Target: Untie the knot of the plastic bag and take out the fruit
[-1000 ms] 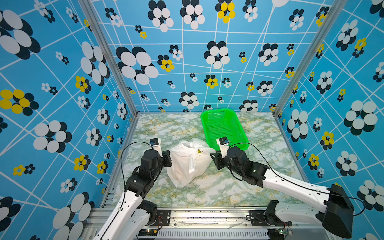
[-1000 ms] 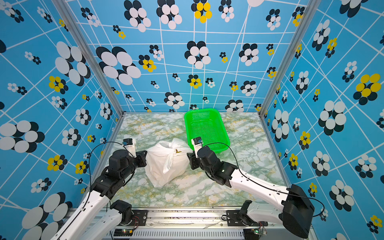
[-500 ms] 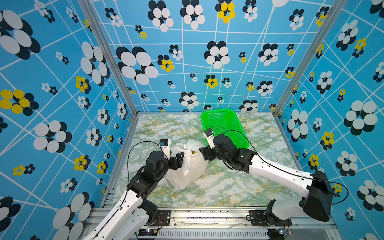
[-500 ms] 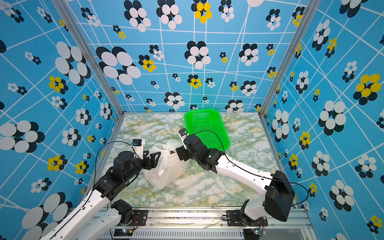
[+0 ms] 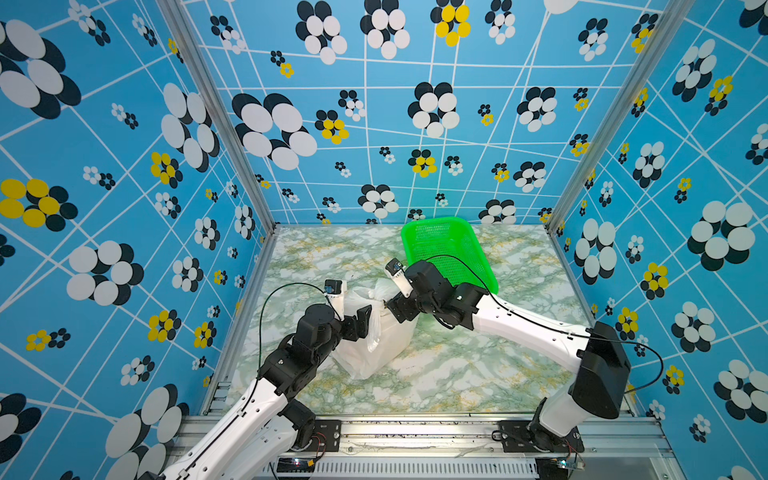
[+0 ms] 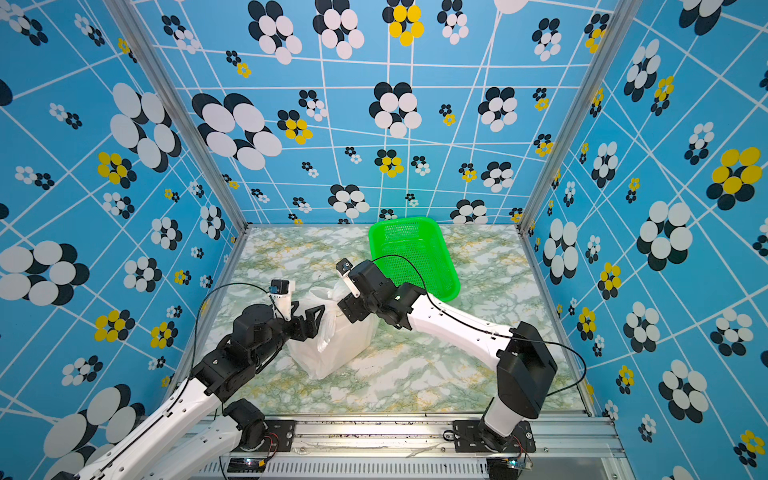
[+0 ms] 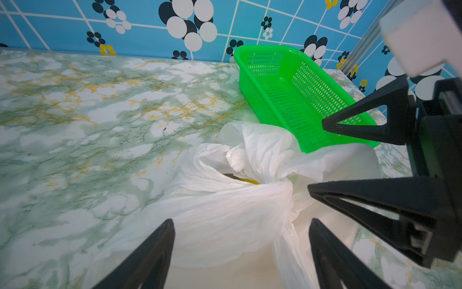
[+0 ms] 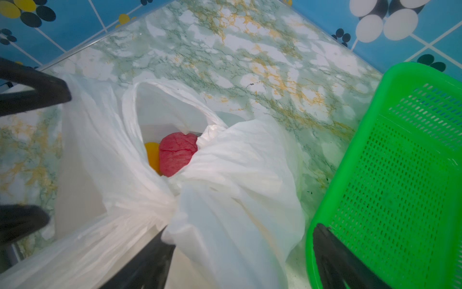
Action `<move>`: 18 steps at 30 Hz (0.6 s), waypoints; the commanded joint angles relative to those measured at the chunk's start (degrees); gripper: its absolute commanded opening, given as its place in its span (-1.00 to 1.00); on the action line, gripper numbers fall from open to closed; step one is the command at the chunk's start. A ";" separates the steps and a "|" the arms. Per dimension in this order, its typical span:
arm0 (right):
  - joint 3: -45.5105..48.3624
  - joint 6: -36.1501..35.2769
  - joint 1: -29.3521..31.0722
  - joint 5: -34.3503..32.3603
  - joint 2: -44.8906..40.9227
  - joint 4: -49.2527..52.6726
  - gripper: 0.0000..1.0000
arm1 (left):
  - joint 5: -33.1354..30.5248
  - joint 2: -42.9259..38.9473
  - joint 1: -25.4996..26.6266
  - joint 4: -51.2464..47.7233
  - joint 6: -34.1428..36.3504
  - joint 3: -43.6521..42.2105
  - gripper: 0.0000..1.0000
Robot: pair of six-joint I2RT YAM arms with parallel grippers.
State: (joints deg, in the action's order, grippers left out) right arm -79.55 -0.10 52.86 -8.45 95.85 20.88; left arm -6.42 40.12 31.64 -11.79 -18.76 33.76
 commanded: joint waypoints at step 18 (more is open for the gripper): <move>1.19 0.94 0.66 8.44 -2.54 -2.54 -0.72 | -0.77 1.98 0.69 10.41 5.70 -5.95 0.74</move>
State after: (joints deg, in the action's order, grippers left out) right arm -79.85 -0.54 52.88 -2.90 96.31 21.37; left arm -7.88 39.99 31.81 -2.70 -13.89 25.43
